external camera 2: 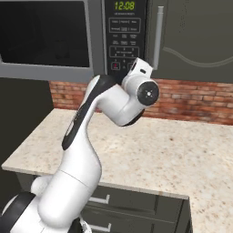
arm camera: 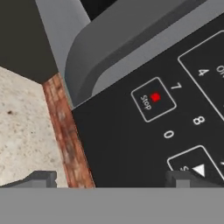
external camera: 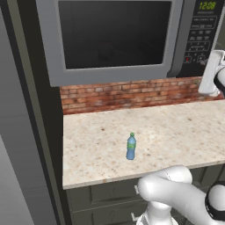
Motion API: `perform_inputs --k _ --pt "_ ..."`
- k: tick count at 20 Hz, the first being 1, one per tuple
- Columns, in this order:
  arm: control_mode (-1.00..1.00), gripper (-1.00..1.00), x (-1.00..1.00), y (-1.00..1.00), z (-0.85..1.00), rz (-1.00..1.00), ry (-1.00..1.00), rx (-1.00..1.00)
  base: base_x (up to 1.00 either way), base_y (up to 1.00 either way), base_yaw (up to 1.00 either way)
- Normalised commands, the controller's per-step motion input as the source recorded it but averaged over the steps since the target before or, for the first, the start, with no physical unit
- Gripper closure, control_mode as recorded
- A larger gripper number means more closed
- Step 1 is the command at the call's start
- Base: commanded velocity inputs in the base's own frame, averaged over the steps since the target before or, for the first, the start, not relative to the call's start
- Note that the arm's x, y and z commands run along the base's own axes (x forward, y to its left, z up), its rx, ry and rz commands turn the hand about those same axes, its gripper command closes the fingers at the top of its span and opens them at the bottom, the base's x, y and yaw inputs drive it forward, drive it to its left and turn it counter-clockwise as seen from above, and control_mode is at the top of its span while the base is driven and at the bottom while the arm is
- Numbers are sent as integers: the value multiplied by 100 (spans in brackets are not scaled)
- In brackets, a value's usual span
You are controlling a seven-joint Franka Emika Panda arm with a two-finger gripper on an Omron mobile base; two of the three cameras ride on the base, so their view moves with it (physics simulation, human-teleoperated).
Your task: Place the microwavable item in the microwave. Then, close the microwave door and press the start button.
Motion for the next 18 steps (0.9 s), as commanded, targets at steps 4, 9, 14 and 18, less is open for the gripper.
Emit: perform_inputs --k 4,9,14,18 --pt "-100 -100 43 -14 0 4 -1 0 0 0 0" --pt "-100 -100 45 -5 0 1 0 0 0 0 0" --pt "-100 -100 39 -5 -1 0 0 0 0 0 0" --pt "-100 -100 26 0 -11 0 -1 0 0 0 0"
